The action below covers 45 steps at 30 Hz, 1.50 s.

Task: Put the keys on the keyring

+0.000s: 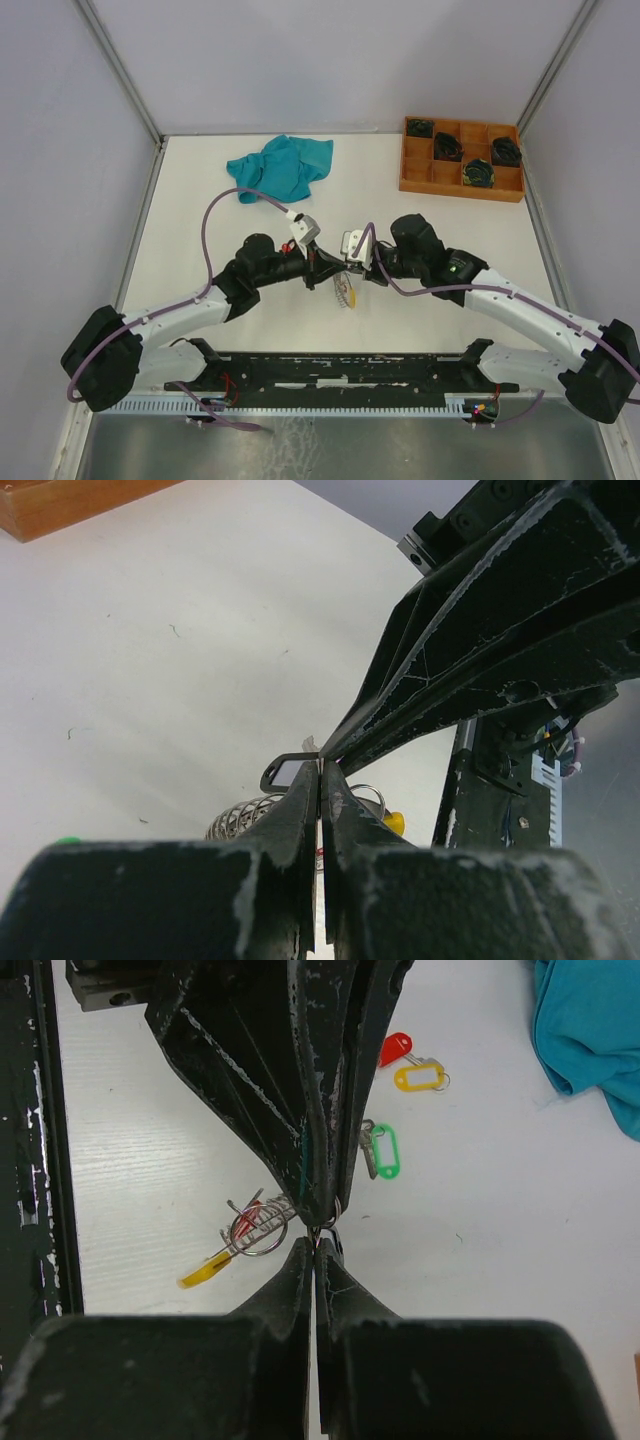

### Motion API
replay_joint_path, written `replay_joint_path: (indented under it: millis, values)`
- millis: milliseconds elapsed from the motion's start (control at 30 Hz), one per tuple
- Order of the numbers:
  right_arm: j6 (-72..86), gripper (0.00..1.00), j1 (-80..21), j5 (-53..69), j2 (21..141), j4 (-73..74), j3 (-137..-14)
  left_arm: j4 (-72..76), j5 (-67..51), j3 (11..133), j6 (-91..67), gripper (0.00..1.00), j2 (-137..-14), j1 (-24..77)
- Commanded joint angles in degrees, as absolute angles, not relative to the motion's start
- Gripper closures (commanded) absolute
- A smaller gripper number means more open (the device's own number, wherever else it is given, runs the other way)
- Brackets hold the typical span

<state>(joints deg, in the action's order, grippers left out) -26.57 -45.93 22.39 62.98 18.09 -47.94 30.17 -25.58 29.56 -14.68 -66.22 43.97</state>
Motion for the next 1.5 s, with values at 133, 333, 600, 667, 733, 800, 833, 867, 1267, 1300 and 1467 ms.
replay_joint_path:
  millis: [133, 333, 600, 667, 733, 800, 833, 867, 1267, 1300, 1467]
  values:
    - [-24.4, 0.99, -45.7, 27.6, 63.9, 18.6, -47.2, 42.2, -22.4, 28.0, -17.7, 0.97, -63.4, 43.5]
    - [-22.1, 0.99, -45.9, 31.7, 66.5, 12.8, -47.3, 47.8, -22.1, 27.1, -20.3, 0.97, -65.3, 43.6]
    - [-23.1, 0.99, -46.0, 29.1, 66.5, 11.6, -48.1, 54.3, -21.1, 25.0, -21.4, 0.97, -68.2, 44.1]
    - [-24.6, 0.99, -46.0, 25.9, 65.6, 13.2, -48.7, 53.9, -20.7, 24.1, -20.8, 0.97, -67.7, 44.1]
    - [-26.9, 0.99, -46.0, 23.5, 64.8, 16.4, -49.9, 51.8, -19.3, 23.3, -19.8, 0.95, -66.2, 44.1]
    - [-29.1, 0.99, -46.0, 22.3, 65.0, 20.0, -52.1, 47.7, -18.2, 23.1, -18.1, 0.85, -64.0, 44.1]
    - [-30.0, 0.99, -46.0, 22.2, 65.2, 22.1, -53.2, 46.1, -18.0, 23.0, -17.5, 0.81, -62.8, 44.0]
    - [-30.6, 0.99, -46.0, 22.3, 65.4, 23.3, -54.1, 44.8, -17.9, 23.0, -17.0, 0.78, -62.3, 44.0]
    - [-34.5, 0.99, -46.0, 25.0, 68.4, 29.9, -60.1, 27.3, -26.1, 29.2, -15.5, 0.66, -59.6, 42.3]
    - [-34.7, 0.99, -46.0, 25.0, 68.6, 30.5, -60.4, 27.2, -27.1, 29.5, -16.1, 0.66, -59.9, 42.0]
    - [-35.2, 0.99, -46.0, 25.7, 69.6, 31.2, -61.4, 24.6, -29.9, 32.0, -17.8, 0.65, -61.1, 41.3]
